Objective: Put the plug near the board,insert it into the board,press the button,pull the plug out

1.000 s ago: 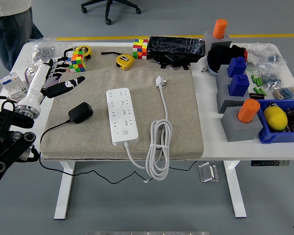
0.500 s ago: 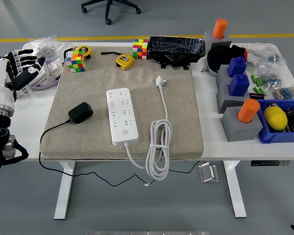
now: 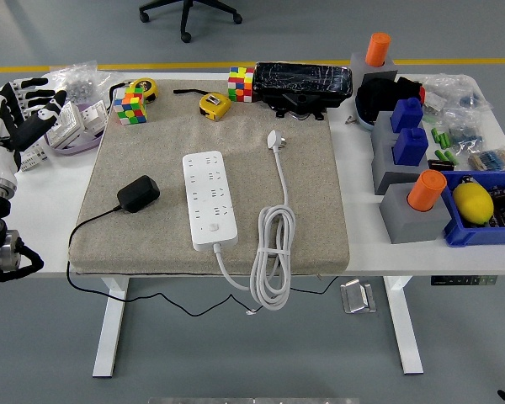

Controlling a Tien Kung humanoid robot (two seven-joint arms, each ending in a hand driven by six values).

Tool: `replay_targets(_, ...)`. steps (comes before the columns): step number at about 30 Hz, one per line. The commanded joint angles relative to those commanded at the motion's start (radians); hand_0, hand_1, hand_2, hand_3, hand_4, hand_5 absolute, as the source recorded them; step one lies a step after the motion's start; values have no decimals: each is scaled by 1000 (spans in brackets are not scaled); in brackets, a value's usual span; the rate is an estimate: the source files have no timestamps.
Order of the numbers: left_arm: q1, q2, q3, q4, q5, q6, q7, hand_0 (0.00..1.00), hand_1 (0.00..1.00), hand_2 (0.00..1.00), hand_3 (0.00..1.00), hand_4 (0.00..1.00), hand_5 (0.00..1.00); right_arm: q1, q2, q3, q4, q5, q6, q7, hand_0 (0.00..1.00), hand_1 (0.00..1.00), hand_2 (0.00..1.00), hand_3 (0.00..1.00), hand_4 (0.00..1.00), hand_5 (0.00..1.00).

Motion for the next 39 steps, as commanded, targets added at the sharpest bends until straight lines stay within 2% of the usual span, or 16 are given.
replay_targets(8,4,8,4,-13,6,-11,16,534,611,581,620,817,325,5,0,-4,0,-1,0,0,587,664,634,563,973,576)
replay_targets(9,5,7,4,-13,9,-11,19,413,605,581,621,816,328,4,0,-5,1,-1,0,0,586,665,633,563,972,580)
replay_targets(25,21,21,18,-19,12,-22,30,432,602,582,623,811,336,-3,6,-27,-3,0,-1,2,586,664,633,564,972,583)
replay_targets(39,60,25,11,-5,16,-32,42,432,589,584,626,817,354,-10,1,-79,-5,11,2,-2,586,665,636,564,973,584)
